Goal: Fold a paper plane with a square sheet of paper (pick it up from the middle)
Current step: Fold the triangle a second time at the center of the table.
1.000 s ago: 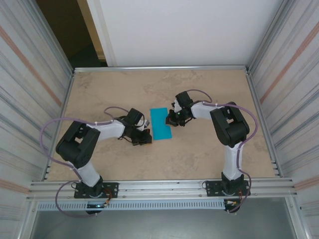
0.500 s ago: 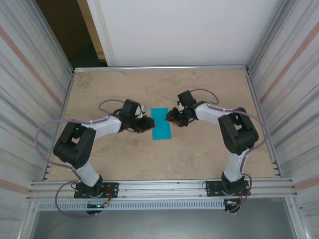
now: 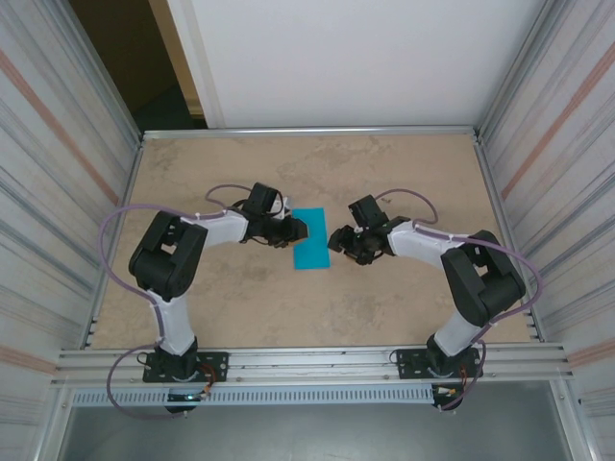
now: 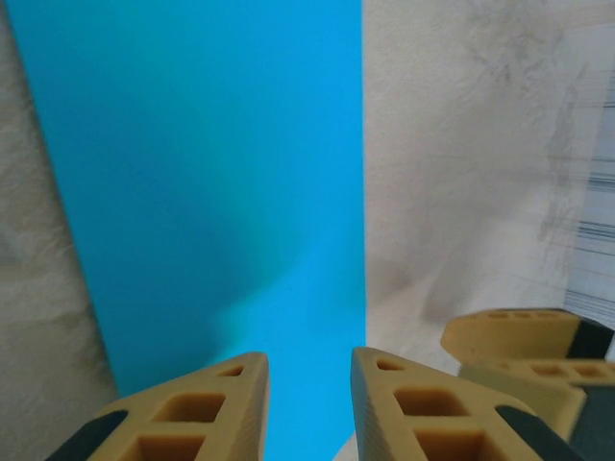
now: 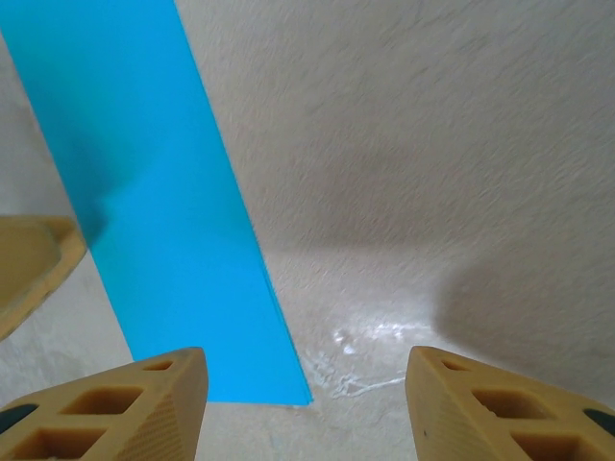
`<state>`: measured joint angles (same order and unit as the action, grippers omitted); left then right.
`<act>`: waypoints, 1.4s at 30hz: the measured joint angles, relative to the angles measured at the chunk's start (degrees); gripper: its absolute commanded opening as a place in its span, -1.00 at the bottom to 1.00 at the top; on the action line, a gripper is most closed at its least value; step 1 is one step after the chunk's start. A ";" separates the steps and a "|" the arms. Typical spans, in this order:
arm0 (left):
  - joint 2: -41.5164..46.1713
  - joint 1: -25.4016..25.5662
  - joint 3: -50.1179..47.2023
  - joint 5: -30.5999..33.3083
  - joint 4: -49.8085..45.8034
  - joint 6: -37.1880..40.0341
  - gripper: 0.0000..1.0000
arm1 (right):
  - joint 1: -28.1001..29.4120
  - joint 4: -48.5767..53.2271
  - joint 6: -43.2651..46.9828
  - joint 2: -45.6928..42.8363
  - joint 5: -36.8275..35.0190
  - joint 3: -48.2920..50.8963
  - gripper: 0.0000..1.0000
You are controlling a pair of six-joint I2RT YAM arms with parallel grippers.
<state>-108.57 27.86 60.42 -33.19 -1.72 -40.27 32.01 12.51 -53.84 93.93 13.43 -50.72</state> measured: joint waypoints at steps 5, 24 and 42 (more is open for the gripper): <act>-1.49 -0.02 0.02 1.38 -2.05 -0.15 -0.42 | 1.75 -1.51 -1.86 0.00 0.28 0.20 0.03; -2.47 -0.59 2.95 2.34 -7.48 -3.74 -0.42 | 1.79 -6.05 -4.22 3.87 9.11 1.66 -0.26; -2.54 -0.83 2.95 1.77 -7.45 -3.74 -0.43 | 2.49 -10.25 -4.85 5.05 11.04 3.41 -0.48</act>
<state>-111.11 27.03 63.37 -31.42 -9.17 -44.01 34.50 2.26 -58.70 98.98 24.47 -47.31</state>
